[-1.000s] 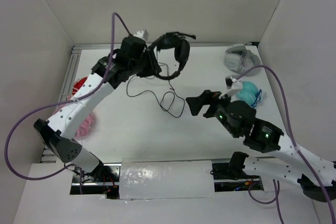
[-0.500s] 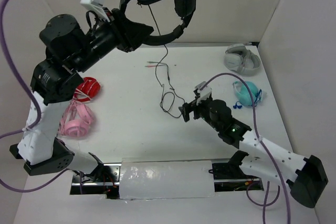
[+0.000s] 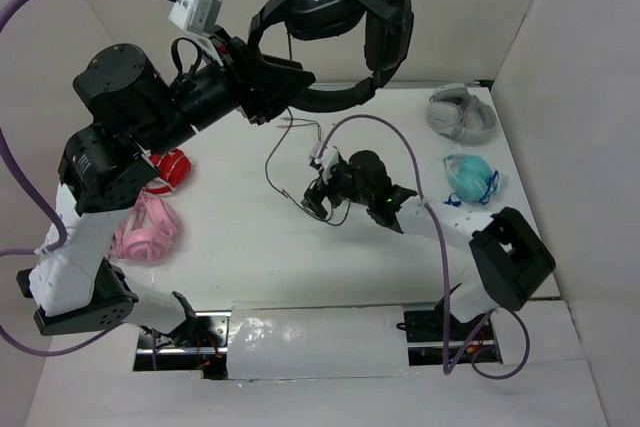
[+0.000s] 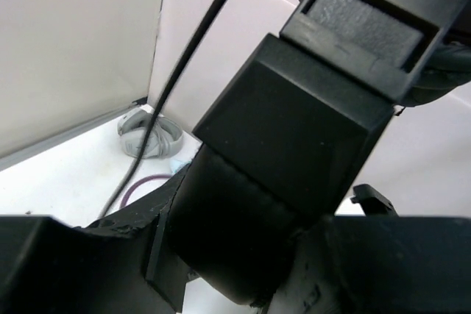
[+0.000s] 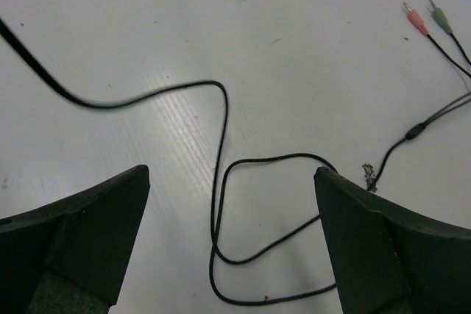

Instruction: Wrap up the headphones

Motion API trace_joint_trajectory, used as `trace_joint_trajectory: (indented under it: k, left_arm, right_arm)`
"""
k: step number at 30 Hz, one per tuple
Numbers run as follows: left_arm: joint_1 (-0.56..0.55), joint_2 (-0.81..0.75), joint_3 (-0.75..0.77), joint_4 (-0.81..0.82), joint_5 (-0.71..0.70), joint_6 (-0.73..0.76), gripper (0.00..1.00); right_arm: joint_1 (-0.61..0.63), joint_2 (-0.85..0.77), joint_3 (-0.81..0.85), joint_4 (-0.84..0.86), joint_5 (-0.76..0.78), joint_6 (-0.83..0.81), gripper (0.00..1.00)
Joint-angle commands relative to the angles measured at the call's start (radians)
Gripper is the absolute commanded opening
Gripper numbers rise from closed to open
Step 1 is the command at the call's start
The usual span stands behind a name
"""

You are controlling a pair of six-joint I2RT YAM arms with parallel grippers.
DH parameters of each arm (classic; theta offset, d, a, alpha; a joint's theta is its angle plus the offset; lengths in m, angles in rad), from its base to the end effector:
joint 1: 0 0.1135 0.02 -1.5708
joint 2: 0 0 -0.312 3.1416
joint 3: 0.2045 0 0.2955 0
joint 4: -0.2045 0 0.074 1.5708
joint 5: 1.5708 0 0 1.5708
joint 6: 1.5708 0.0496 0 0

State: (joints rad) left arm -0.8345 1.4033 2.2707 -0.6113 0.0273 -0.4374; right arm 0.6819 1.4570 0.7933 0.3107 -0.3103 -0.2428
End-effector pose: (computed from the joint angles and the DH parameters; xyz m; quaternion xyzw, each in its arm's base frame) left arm 0.1527 -0.1705 0.7119 0.1311 0.5968 -0.4768 0.6318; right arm 0.2724 0.2407 0.2506 -0.4406 0.6859 0.2468 0.5239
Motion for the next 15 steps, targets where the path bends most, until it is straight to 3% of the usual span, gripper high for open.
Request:
trace_joint_trajectory:
  k: [1,11,15]
  left_arm:
    - [-0.044,-0.032,0.027,0.127,-0.064,0.055,0.0]
    - [-0.175,-0.053,0.001,0.203,-0.207,0.149,0.0]
    - [-0.212,-0.059,0.004,0.219,-0.222,0.164,0.0]
  right_arm:
    - [0.042,0.075,0.084,0.102,-0.035,-0.102,1.0]
    - [0.047,0.315,0.271,0.156,-0.053,-0.075,1.0]
    - [0.054,0.396,0.32,0.251,-0.024,-0.02,0.96]
